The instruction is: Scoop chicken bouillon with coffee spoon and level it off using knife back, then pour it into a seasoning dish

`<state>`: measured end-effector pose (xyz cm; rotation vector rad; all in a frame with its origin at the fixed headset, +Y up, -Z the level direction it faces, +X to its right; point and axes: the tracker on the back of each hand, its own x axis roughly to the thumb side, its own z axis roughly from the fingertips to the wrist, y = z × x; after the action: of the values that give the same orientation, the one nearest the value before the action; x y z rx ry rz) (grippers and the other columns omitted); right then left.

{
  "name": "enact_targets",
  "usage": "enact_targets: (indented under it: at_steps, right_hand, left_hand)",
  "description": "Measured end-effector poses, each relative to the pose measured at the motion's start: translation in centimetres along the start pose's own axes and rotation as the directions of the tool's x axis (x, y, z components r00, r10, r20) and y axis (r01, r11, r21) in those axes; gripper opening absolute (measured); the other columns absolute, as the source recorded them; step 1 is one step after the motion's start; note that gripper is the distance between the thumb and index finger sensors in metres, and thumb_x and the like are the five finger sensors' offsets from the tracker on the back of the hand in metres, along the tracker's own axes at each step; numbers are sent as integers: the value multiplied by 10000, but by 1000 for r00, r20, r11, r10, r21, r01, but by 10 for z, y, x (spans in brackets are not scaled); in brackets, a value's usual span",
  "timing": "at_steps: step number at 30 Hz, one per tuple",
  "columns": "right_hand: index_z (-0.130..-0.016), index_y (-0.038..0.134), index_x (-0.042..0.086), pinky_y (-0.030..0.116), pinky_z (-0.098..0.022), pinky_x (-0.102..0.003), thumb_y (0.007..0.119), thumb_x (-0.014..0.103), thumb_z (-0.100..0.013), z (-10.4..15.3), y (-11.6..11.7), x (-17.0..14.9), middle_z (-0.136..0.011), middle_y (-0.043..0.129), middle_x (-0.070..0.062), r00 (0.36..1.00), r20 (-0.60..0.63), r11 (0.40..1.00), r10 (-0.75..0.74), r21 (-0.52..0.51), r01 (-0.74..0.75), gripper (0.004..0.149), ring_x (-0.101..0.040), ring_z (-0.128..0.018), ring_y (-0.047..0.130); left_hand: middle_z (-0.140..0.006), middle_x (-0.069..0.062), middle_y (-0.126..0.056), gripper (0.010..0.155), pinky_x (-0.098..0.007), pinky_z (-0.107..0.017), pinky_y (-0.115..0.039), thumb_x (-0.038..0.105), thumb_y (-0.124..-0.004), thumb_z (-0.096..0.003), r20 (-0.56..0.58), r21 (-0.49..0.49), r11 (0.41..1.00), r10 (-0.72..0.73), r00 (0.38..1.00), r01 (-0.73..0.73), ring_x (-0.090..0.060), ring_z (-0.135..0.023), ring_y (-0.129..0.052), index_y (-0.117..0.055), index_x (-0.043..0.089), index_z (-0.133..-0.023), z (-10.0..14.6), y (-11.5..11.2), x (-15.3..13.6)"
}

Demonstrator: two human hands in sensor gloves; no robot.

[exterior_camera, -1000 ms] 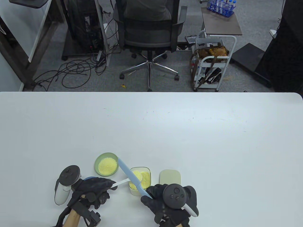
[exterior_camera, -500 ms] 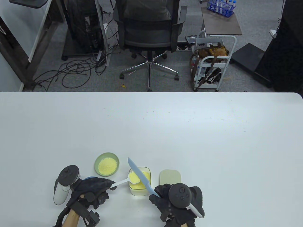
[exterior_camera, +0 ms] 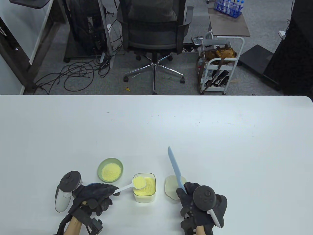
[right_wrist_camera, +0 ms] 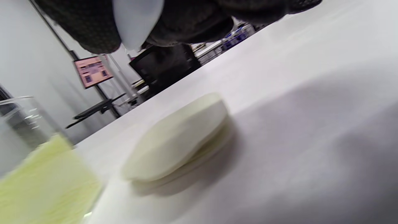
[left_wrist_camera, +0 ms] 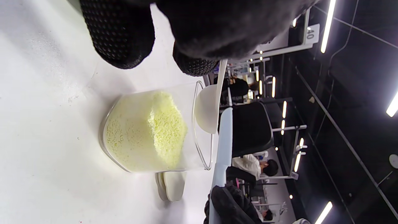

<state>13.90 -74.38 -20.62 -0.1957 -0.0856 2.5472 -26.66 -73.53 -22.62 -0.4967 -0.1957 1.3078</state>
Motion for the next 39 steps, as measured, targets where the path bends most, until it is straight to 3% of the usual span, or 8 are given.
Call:
enact_targets:
  at_steps: [5,10,15,21,29,35,39]
  right_hand:
    - [-759,742,42,481,-611,-642,817,351,-463,-12,3,-27,-570,810,-191,986,-147,995,85,-45,-92,435,-304,-391,735]
    - [-764,735,38,470,-616,-644,802,345,-472,-17,6,-41,-577,805,-194,970,-218,994,107,-10,-112,430,-307,-396,732]
    - [-767,736,22,452,-621,-648,780,324,-484,-18,6,-44,-583,800,-211,961,-257,994,101,-4,-106,416,-321,-400,725]
    - [-781,727,4,391,-649,-625,758,289,-509,-22,10,-53,-597,780,-232,940,-330,995,85,81,-61,395,-343,-421,701]
    - [-722,756,40,396,-661,-601,826,335,-463,-21,4,-60,-557,803,-187,926,-366,995,94,72,-72,399,-339,-410,708]
    - [-787,694,71,369,-681,-602,843,341,-452,-20,2,-63,-648,764,-177,913,-397,995,92,68,-70,455,-324,-474,698]
    - [-872,643,68,354,-687,-632,842,391,-442,-15,-1,-61,-769,726,-201,926,-369,997,78,19,-77,574,-344,-551,695]
  left_hand:
    - [-103,-3,-963,464,-340,-375,-834,349,-782,-459,1,-5,1000,-3,1000,3,-35,133,-855,-888,-52,-666,0,-1,0]
    - [-103,-3,-963,464,-340,-376,-834,349,-782,-459,4,-5,1000,-1,1000,1,-34,132,-855,-887,-52,-668,-1,-1,-1]
    - [-103,-3,-963,464,-340,-376,-834,349,-782,-458,6,-7,1000,-1,1000,1,-35,133,-855,-888,-52,-667,-1,-1,-1]
    - [-105,-4,-963,464,-341,-377,-833,349,-781,-459,10,-6,1000,2,1000,-2,-36,131,-855,-887,-51,-668,-1,0,-1]
    - [-108,-5,-963,464,-342,-380,-832,349,-780,-460,14,-10,1000,7,1000,-7,-37,128,-856,-885,-51,-671,0,-1,-1]
    - [-109,-5,-962,465,-343,-381,-831,350,-781,-459,14,-9,1000,10,1000,-10,-38,127,-855,-884,-50,-673,0,-1,-1]
    - [-114,-6,-961,465,-345,-387,-828,351,-779,-461,20,-13,1000,22,1000,-22,-40,122,-855,-882,-47,-678,0,0,-1]
